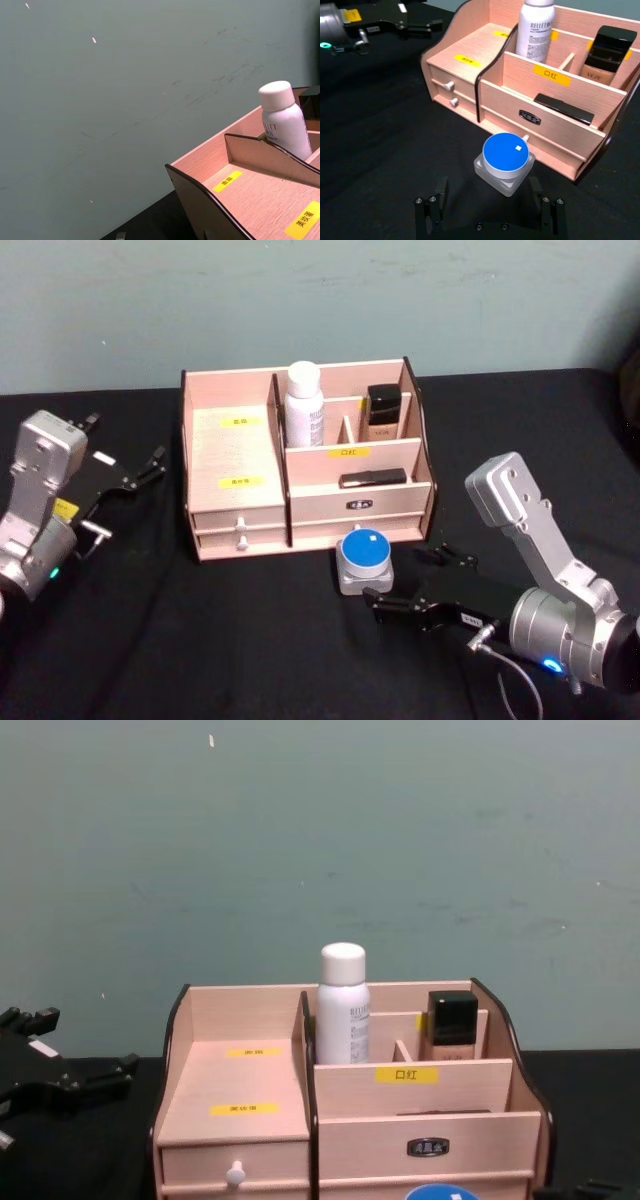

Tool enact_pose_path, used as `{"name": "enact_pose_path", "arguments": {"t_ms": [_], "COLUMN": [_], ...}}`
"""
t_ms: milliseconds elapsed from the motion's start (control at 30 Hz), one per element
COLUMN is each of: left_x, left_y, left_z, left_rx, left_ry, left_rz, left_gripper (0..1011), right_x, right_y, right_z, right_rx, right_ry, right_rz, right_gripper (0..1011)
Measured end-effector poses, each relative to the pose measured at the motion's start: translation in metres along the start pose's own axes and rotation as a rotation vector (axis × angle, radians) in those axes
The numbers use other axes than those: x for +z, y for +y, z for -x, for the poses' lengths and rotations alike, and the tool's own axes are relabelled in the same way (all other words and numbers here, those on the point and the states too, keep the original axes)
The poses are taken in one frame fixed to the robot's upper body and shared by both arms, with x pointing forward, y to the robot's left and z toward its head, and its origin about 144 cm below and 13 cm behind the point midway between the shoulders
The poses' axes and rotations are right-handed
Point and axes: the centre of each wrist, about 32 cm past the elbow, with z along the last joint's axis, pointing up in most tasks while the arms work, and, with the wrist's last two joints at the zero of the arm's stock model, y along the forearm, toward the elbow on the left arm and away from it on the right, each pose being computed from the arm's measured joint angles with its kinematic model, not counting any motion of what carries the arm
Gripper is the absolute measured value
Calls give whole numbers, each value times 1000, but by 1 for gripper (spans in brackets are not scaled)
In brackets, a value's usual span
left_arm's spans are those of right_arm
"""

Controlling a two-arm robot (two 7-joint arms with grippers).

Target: Pick up the facial cleanser and watermelon frost from the table and place them into the tiered storage box.

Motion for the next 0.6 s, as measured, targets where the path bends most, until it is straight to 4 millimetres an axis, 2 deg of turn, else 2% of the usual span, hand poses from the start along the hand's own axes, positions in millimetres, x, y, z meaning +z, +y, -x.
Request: {"name": "enact_pose_path", "arguments": {"t_ms": [600], "left_x": [0], "left_y": [0], "left_z": [0], "left_rx": [0], "left_ry": [0], "left_rz": [0], "left_gripper": [1010], "right_x": [-2], "right_y": [29], "right_z": [-8], "right_rx": [-8], "right_ry": [-36], "right_rz": [23], "right_gripper": [1000]}}
